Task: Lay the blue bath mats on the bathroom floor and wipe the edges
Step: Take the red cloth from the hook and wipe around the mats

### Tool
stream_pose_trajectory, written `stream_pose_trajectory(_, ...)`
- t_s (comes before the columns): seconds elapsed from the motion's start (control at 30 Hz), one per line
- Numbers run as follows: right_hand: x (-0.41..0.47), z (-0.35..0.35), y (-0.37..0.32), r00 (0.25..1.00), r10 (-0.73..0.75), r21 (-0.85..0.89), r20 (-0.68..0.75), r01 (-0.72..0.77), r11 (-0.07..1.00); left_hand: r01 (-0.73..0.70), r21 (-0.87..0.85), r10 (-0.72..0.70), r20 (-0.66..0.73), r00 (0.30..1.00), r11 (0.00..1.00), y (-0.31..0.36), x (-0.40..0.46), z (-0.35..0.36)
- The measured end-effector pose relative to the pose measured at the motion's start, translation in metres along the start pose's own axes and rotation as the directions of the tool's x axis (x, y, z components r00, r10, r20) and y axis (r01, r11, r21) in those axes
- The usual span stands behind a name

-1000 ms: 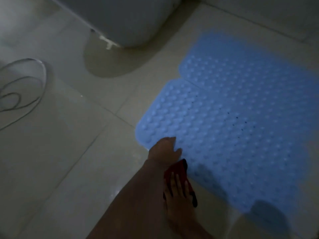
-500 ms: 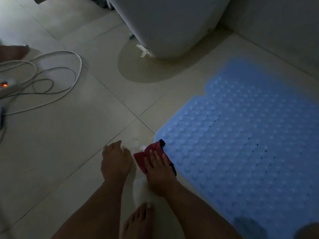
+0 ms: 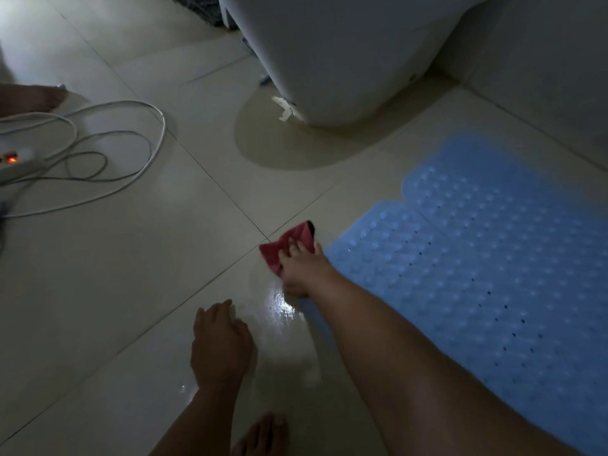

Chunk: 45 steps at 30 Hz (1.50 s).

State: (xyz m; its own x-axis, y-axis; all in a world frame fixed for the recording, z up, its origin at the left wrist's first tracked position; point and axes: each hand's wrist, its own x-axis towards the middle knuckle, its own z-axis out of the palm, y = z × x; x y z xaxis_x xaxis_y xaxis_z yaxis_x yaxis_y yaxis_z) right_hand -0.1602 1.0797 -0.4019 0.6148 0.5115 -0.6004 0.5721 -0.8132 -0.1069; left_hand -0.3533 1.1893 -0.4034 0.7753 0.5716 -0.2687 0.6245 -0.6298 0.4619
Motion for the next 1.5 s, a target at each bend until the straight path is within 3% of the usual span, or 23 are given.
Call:
stream_pose_trajectory(0.17,0.021,-0.029,0.072,0.978,0.210,0.069,0.005,-0.209,0.975,-0.208,0.074,0.205,0.048,0.978,0.975,0.025,-0.001,0.022)
stream_pose_trajectory(0.3,0.023,-0.040,0.131,0.955,0.296,0.111,0.027,-0.297,0.948,-0.466,0.052,0.453,0.156,0.877,0.883,0.058,-0.004,0.050)
stream_pose_trajectory(0.4,0.030,-0.028,0.128,0.955,0.279,0.120,-0.098,-0.267,0.956,-0.568,0.027,0.545,0.244,0.802,0.823,0.073,-0.002,0.068)
stream_pose_trajectory(0.5,0.026,0.000,0.089,0.960,0.123,0.118,-0.250,-0.095,0.988,-0.572,0.004,0.540,0.322,0.778,0.820,0.072,0.000,0.078)
stream_pose_trajectory(0.6,0.010,0.025,0.050,0.953,-0.119,0.101,-0.278,0.152,0.983,-0.550,-0.018,0.528,0.308,0.792,0.835,0.070,-0.001,0.081)
stream_pose_trajectory(0.67,0.009,0.029,0.049,0.943,-0.165,0.128,-0.287,0.209,0.970,-0.559,-0.021,0.543,0.273,0.795,0.829,0.070,0.002,0.083)
stream_pose_trajectory(0.77,0.021,0.018,0.082,0.947,-0.095,0.157,-0.307,0.149,0.976,-0.560,-0.012,0.546,0.240,0.803,0.828,0.071,0.009,0.089)
stream_pose_trajectory(0.93,0.049,-0.024,0.158,0.942,0.170,0.222,-0.290,-0.106,0.969,-0.573,-0.040,0.571,0.160,0.805,0.818,0.080,0.011,0.095)
stream_pose_trajectory(1.0,0.059,-0.042,0.190,0.936,0.262,0.229,-0.233,-0.209,0.951,-0.617,-0.104,0.625,0.083,0.776,0.780,0.077,0.015,0.100)
stream_pose_trajectory(1.07,0.068,-0.057,0.221,0.922,0.342,0.236,-0.179,-0.297,0.925,-0.706,0.005,0.703,0.080,0.706,0.708,0.067,0.023,0.111)
stream_pose_trajectory(1.17,0.079,-0.069,0.256,0.901,0.411,0.290,-0.136,-0.361,0.887,-0.659,0.325,0.633,0.198,0.749,0.678,0.044,0.044,0.135)
stream_pose_trajectory(1.23,0.084,-0.068,0.265,0.894,0.423,0.293,-0.145,-0.370,0.882,-0.643,0.412,0.627,0.195,0.754,0.645,0.048,0.045,0.139)
stream_pose_trajectory(1.27,0.085,-0.064,0.266,0.892,0.425,0.287,-0.150,-0.373,0.882,-0.642,0.378,0.616,0.206,0.761,0.667,0.055,0.037,0.134)
stream_pose_trajectory(1.33,0.086,-0.056,0.260,0.883,0.433,0.276,-0.183,-0.377,0.884,-0.629,0.141,0.597,0.213,0.774,0.765,0.065,0.024,0.124)
stream_pose_trajectory(1.4,0.084,-0.049,0.247,0.874,0.421,0.255,-0.242,-0.361,0.897,-0.599,-0.030,0.582,0.280,0.764,0.800,0.078,0.018,0.110)
stream_pose_trajectory(1.5,0.076,-0.035,0.210,0.893,0.319,0.202,-0.319,-0.265,0.943,-0.527,0.009,0.481,0.394,0.783,0.850,0.083,0.017,0.091)
